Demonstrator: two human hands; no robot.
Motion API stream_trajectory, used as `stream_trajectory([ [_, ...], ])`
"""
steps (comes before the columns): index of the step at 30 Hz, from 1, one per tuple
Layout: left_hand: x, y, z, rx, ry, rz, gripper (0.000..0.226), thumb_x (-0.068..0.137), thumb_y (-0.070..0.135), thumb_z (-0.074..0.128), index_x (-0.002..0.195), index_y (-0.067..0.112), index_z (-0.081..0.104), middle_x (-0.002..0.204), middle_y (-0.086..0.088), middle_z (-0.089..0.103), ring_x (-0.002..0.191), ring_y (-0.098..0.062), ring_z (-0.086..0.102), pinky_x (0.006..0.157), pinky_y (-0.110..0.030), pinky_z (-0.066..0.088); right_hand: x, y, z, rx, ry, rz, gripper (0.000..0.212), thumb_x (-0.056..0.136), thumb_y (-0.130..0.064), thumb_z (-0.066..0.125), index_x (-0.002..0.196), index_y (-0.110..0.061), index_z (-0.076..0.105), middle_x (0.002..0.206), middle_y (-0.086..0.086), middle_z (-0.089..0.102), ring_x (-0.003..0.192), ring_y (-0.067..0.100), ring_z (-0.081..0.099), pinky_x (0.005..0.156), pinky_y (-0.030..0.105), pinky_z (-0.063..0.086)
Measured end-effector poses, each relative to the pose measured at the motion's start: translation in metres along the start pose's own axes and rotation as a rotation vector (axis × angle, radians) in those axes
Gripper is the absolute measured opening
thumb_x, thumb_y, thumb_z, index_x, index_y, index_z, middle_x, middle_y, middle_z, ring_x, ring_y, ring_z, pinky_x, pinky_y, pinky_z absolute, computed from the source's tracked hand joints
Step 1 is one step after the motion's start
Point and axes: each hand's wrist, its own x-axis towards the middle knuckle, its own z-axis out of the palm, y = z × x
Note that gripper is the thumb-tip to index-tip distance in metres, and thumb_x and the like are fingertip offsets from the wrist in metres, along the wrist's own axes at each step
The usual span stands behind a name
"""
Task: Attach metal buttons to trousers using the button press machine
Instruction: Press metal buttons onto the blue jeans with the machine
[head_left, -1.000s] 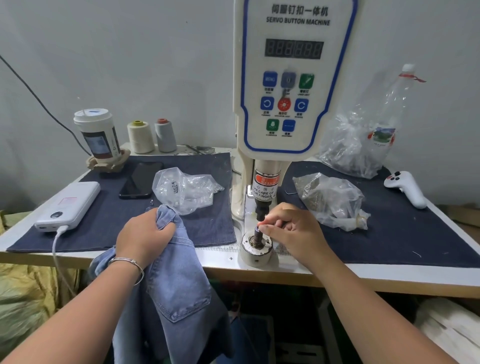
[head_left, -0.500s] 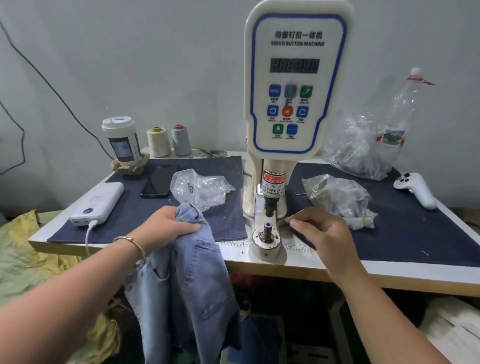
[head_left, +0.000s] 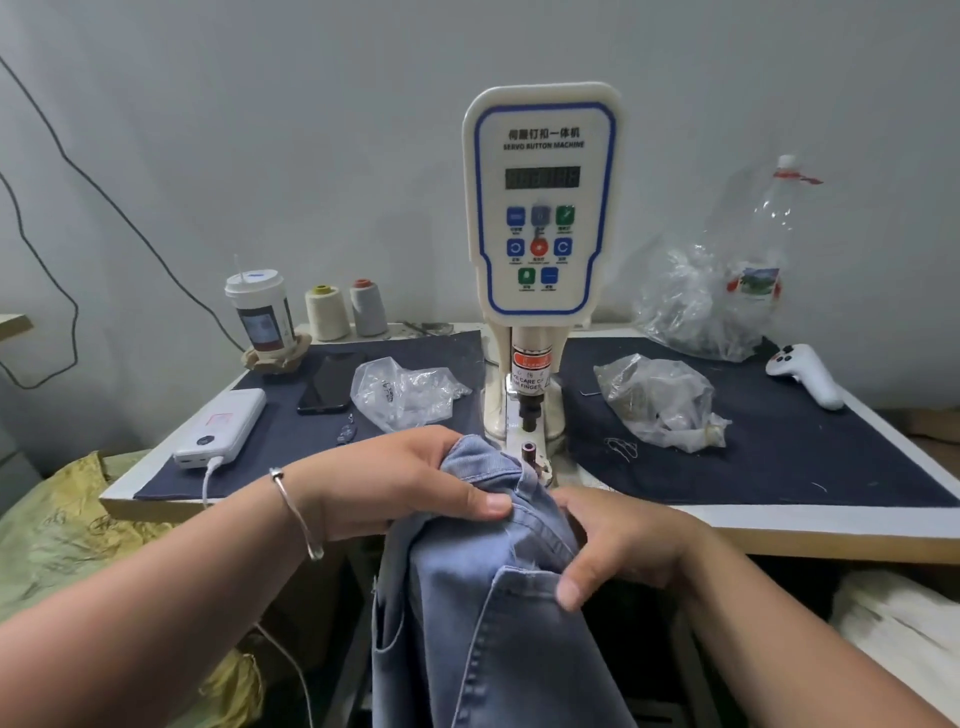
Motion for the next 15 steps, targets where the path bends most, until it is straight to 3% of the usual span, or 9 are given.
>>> stream_trajectory([
  [1,0.000,0.001,-0.001,-0.003,-0.004,-0.002,0.018,0.086,0.011,0.071,0.104,0.012,0.075,0.112,-0.010,0.072,0.104,-0.021,0.068,0.089,-0.028,0.053,-0.007,0.002,-0.003,-0.009,-0.014,0.049,0.071,0.051,-0.010,0.084,0.108,0.018,0.053,0.104,0.023,0.058,0.098,0.032,0.053,0.084,0.042,0.040],
  [4,0.003,0.000,-0.005,0.004,-0.002,-0.005,0.021,0.088,0.006,0.067,0.109,0.007,0.072,0.115,-0.014,0.071,0.107,-0.024,0.067,0.091,-0.030,0.052,-0.026,0.013,-0.014,-0.048,0.021,0.095,0.036,0.053,-0.008,0.079,0.086,0.002,0.068,0.081,0.012,0.067,0.072,0.021,0.061,0.068,0.029,0.048],
  [8,0.004,-0.010,-0.017,0.049,-0.017,-0.065,0.040,0.084,0.010,0.073,0.122,0.000,0.065,0.125,-0.021,0.066,0.113,-0.031,0.065,0.095,-0.036,0.051,-0.039,0.026,-0.024,0.232,0.068,0.062,0.037,0.062,-0.001,0.066,0.099,-0.001,0.069,0.093,0.013,0.071,0.081,0.023,0.069,0.075,0.029,0.053],
  [12,0.003,-0.024,-0.032,0.182,-0.133,-0.240,0.049,0.071,0.011,0.082,0.113,-0.006,0.066,0.116,-0.026,0.068,0.099,-0.029,0.069,0.091,-0.042,0.055,-0.043,0.032,-0.030,0.400,0.069,-0.033,0.052,0.069,0.012,0.053,0.118,-0.001,0.064,0.109,0.017,0.068,0.096,0.024,0.067,0.085,0.032,0.053],
  [13,0.004,-0.029,-0.037,0.216,-0.136,-0.277,0.051,0.068,0.016,0.085,0.110,-0.007,0.067,0.114,-0.028,0.068,0.096,-0.029,0.069,0.092,-0.043,0.055,-0.042,0.030,-0.032,0.414,0.107,-0.061,0.053,0.070,0.016,0.050,0.118,-0.001,0.064,0.110,0.018,0.067,0.097,0.025,0.066,0.085,0.033,0.053],
  [15,0.007,-0.039,-0.044,0.199,-0.106,-0.268,0.049,0.067,0.026,0.088,0.102,-0.004,0.070,0.106,-0.023,0.071,0.091,-0.027,0.070,0.089,-0.039,0.056,-0.036,0.027,-0.037,0.407,0.244,-0.089,0.047,0.069,0.019,0.047,0.099,-0.007,0.071,0.098,0.015,0.068,0.088,0.022,0.067,0.076,0.029,0.055],
])
